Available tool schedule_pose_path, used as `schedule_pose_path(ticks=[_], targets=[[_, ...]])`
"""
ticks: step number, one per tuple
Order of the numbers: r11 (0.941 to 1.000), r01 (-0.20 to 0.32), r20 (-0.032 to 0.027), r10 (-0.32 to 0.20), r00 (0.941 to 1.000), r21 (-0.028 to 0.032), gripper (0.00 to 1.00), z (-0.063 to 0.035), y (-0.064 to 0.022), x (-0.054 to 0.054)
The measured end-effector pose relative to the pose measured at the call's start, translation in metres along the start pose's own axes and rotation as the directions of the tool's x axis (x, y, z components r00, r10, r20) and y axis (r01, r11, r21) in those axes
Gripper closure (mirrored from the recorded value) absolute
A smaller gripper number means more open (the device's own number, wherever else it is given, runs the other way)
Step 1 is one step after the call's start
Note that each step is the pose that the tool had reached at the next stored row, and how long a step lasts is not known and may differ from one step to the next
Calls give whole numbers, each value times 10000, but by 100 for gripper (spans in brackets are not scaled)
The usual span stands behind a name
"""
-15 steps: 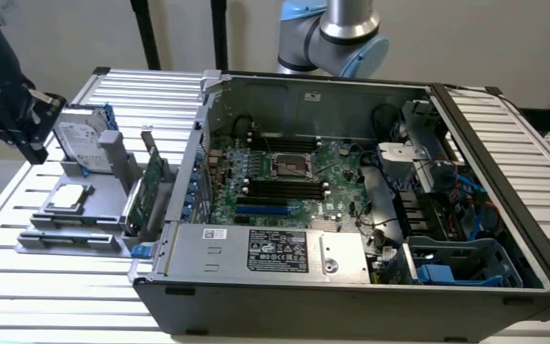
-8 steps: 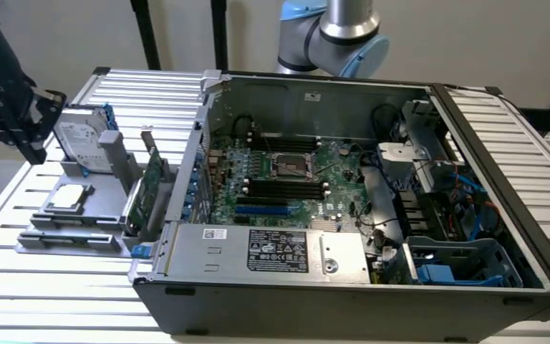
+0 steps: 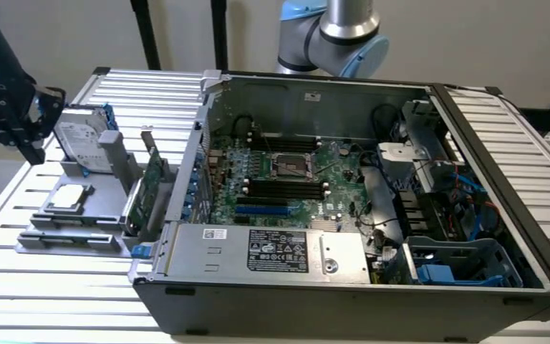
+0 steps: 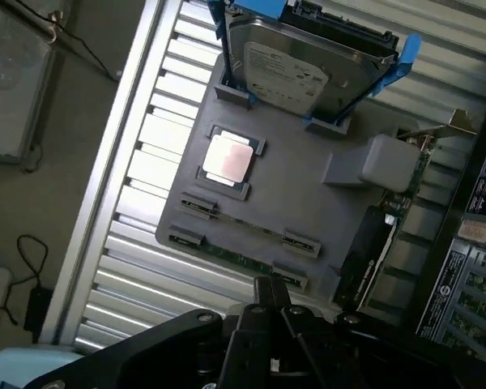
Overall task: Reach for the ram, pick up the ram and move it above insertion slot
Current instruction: 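Pick up the ram and move it above insertion slot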
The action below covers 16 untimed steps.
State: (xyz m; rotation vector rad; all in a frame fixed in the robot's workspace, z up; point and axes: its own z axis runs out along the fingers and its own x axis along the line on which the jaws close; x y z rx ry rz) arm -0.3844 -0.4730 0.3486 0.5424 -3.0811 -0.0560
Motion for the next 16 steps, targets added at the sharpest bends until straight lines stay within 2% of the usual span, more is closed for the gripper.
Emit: schedule_pose_path(ticks=[4,8,12,16], targets=[[9974,719,-27,-719,9974,4,89,0,0,0],[9895,1443,-55,-1443,9895,5,89,1,0,0],[9765,2156,-83,-2156,9764,4,89,1,0,0],[9580,2869,-110,-2869,9579,2,89,2,0,0]])
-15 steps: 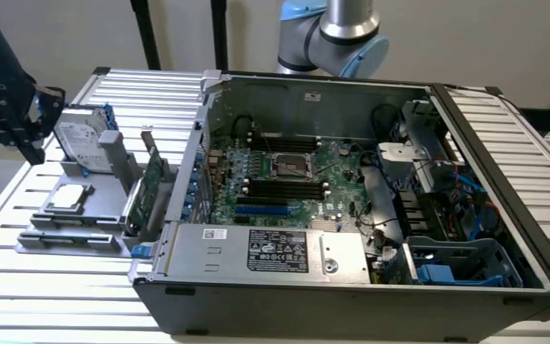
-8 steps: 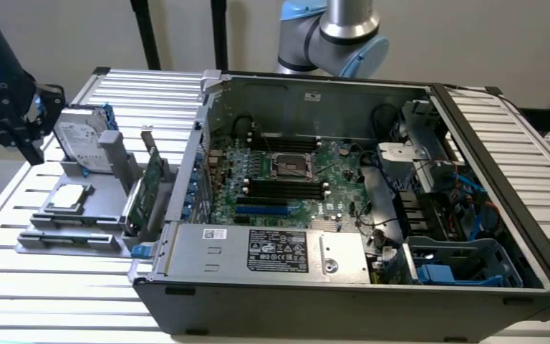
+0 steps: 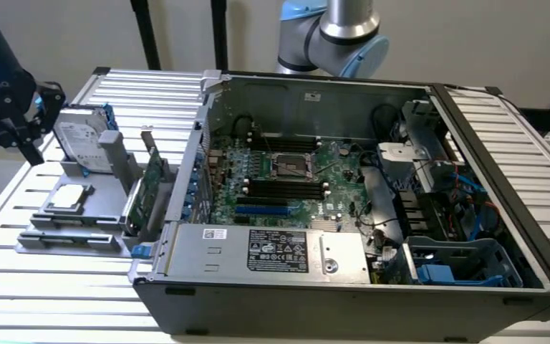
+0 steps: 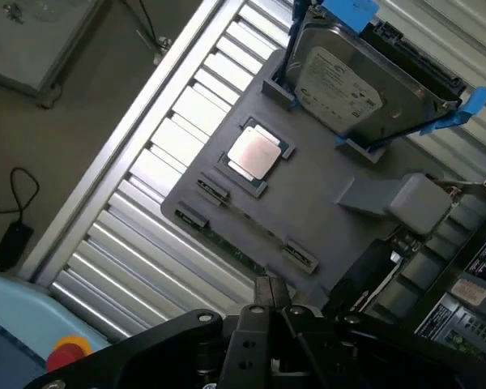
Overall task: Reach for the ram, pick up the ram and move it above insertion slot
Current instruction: 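Pick up the ram and move it above insertion slot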
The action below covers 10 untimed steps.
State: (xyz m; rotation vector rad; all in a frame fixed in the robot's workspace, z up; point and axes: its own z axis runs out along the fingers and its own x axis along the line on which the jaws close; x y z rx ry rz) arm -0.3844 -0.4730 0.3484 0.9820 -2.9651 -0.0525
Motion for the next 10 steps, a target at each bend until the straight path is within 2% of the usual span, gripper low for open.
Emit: schedule_pose_path(ticks=[5,10], targets=[[9960,897,-34,-897,9960,4,89,1,0,0],[9836,1803,-68,-1803,9836,5,89,5,0,0]])
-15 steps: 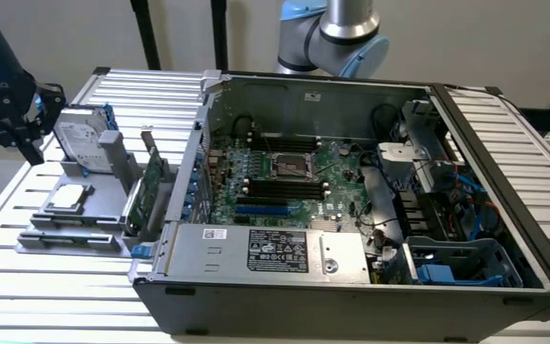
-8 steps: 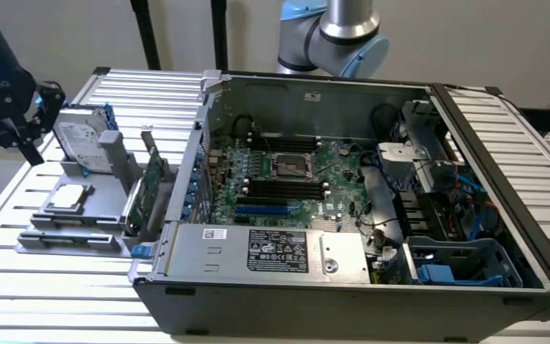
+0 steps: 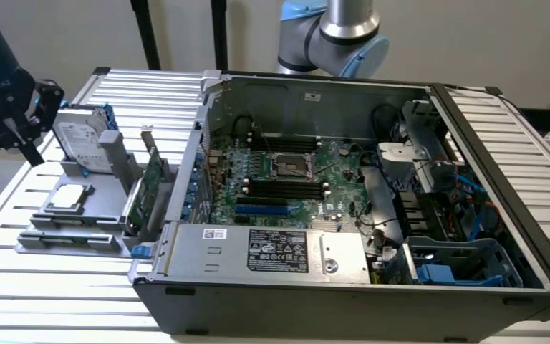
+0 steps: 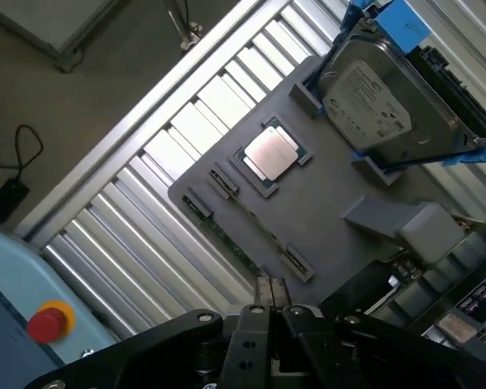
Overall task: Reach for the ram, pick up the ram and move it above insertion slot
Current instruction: 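Pick up the ram and move it above insertion slot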
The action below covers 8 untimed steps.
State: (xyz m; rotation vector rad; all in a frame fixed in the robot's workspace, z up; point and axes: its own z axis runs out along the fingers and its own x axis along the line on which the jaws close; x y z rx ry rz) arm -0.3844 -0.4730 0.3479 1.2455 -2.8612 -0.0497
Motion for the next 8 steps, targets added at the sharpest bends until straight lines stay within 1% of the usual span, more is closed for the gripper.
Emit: schedule_pose_path(ticks=[2,4,8], targets=[[9994,359,-14,-359,9994,2,89,2,0,0],[9974,723,-27,-723,9974,4,89,5,0,0],[9894,1453,-55,-1453,9894,5,89,10,0,0]])
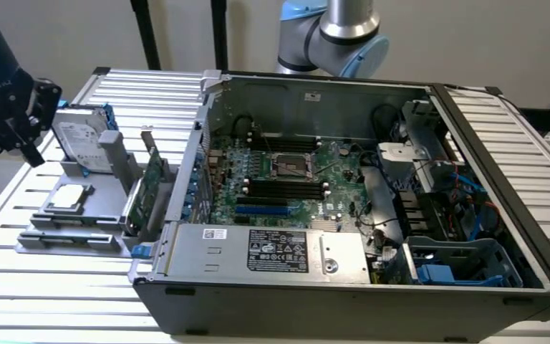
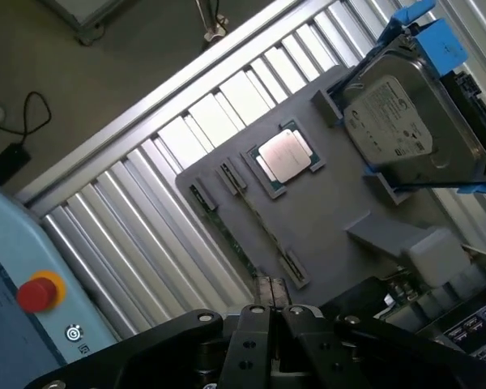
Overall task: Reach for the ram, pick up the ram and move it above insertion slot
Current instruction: 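Pick up the ram and move it above insertion slot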
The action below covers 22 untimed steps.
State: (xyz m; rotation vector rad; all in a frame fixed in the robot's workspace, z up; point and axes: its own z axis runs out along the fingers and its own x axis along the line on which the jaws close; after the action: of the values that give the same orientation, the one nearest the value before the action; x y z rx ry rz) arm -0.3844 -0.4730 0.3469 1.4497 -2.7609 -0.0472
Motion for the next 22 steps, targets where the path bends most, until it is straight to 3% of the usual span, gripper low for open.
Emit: schedule_pose_path(ticks=[5,11,15,19,22], targets=[[9959,908,-35,-908,9959,4,89,6,0,0],[9802,1981,-76,-1981,9801,5,89,15,-1,0],[9634,2680,-103,-2679,9634,3,89,20,-1,0],[9412,3379,-131,-3379,9411,-1,89,25,-1,0],[9211,3892,-152,-3892,9210,-6,89,30,-1,-1]])
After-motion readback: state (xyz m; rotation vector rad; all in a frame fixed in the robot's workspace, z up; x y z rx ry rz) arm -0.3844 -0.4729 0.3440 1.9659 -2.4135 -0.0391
